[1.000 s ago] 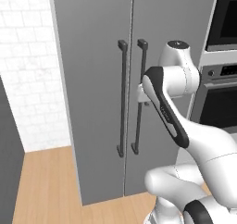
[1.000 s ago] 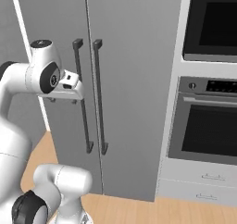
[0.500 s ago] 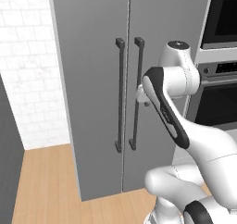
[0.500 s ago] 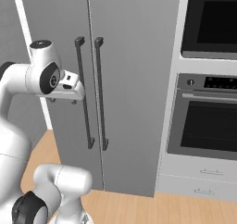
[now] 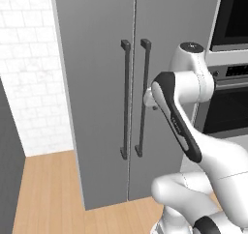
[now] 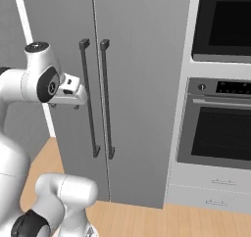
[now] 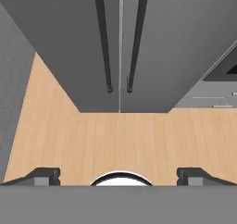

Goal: Grab a lemon wedge from the fridge and one ice cube from the ice bowl, and put them in the glass of lemonade.

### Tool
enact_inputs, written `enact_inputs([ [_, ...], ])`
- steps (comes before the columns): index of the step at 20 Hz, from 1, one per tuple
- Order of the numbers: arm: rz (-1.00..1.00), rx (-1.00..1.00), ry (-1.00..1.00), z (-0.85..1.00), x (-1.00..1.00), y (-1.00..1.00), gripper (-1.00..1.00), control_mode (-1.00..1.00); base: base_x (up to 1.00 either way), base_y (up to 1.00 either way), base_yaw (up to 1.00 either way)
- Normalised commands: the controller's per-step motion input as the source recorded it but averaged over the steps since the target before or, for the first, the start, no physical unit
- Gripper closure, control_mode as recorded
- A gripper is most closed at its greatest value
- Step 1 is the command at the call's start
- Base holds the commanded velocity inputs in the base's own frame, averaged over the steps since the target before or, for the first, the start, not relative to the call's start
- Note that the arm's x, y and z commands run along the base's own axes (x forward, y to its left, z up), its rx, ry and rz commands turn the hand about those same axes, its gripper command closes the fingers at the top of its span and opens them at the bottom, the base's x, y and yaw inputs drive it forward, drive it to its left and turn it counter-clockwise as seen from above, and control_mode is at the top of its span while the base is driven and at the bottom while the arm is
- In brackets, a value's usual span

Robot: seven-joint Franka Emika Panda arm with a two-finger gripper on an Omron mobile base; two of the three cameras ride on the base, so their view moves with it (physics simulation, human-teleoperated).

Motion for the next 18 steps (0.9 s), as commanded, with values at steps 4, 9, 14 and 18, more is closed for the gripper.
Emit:
enact_inputs([
  [4, 0.0, -0.05, -0.36, 0.29, -0.45, 0.13, -1.0, -1.0, 0.0, 0.0, 0.0],
  [9, -0.03, -0.05, -0.21, 0.04, 0.07, -0.09, -1.0, -1.0, 0.0, 0.0, 0.0],
  [14, 0.0, -0.01, 0.04, -0.07, 0.91, -0.56, -1.0, -1.0, 0.0, 0.0, 0.0],
  [18, 0.0, 0.1, 0.12, 0.0, 1.0, -0.38, -1.0, -1.0, 0.0, 0.0, 0.0],
])
